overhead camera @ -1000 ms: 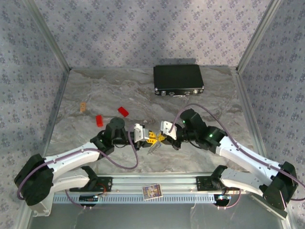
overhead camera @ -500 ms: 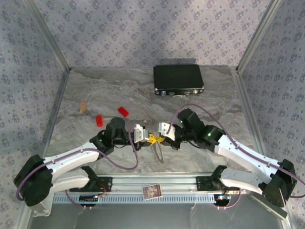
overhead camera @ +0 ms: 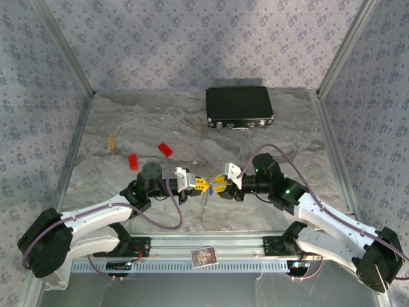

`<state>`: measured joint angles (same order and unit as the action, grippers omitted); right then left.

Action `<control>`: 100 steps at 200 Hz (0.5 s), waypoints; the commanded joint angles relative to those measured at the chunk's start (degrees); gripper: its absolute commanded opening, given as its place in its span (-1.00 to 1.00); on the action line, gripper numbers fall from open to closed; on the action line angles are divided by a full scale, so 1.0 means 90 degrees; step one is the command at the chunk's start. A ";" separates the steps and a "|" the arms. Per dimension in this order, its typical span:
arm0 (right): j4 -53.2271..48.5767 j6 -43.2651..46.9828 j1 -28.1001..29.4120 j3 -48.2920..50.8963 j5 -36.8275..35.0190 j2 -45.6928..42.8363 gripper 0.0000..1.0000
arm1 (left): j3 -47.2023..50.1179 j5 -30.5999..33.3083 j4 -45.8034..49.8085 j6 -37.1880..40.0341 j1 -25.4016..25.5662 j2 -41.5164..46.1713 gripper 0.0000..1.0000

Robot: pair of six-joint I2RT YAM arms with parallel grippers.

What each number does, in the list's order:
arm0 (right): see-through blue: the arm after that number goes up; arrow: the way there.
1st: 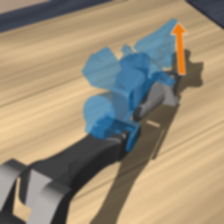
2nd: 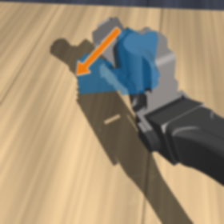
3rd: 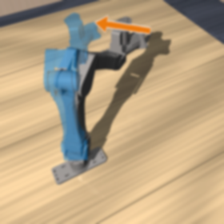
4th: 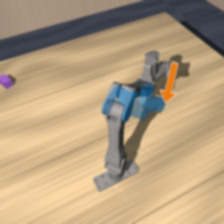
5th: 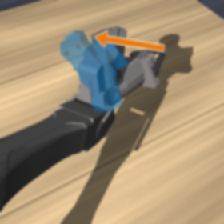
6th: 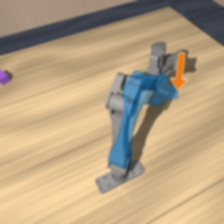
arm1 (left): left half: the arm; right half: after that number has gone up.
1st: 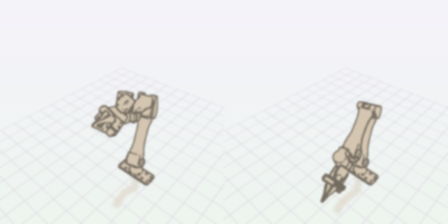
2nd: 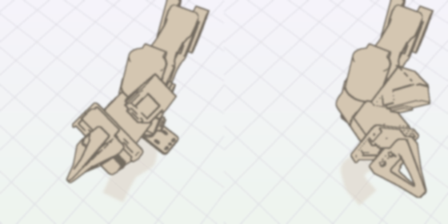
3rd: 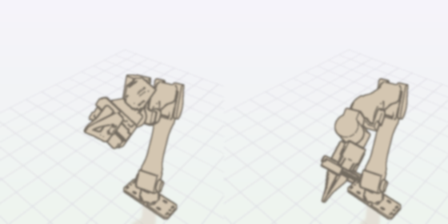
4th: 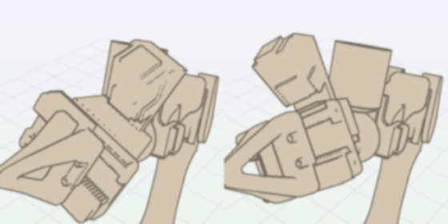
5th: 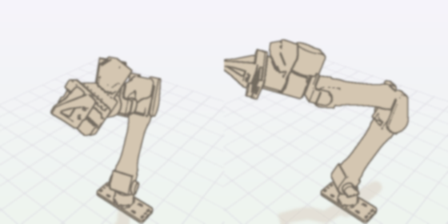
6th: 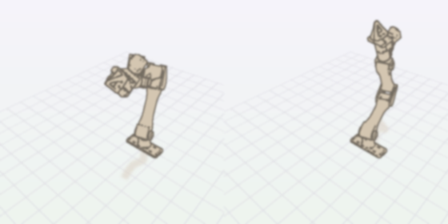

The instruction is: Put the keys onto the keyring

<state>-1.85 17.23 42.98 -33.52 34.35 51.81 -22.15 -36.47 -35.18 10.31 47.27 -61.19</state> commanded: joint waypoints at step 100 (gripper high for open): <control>-0.0135 -0.0409 -0.0020 0.0333 -0.0641 -0.0614 -0.20 | 0.0059 0.0071 -0.0860 -0.0247 0.0068 -0.0159 -1.00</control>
<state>-0.47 15.77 42.98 -32.88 33.10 50.04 -21.58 -36.49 -39.70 8.29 47.27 -63.07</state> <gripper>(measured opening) 0.397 0.046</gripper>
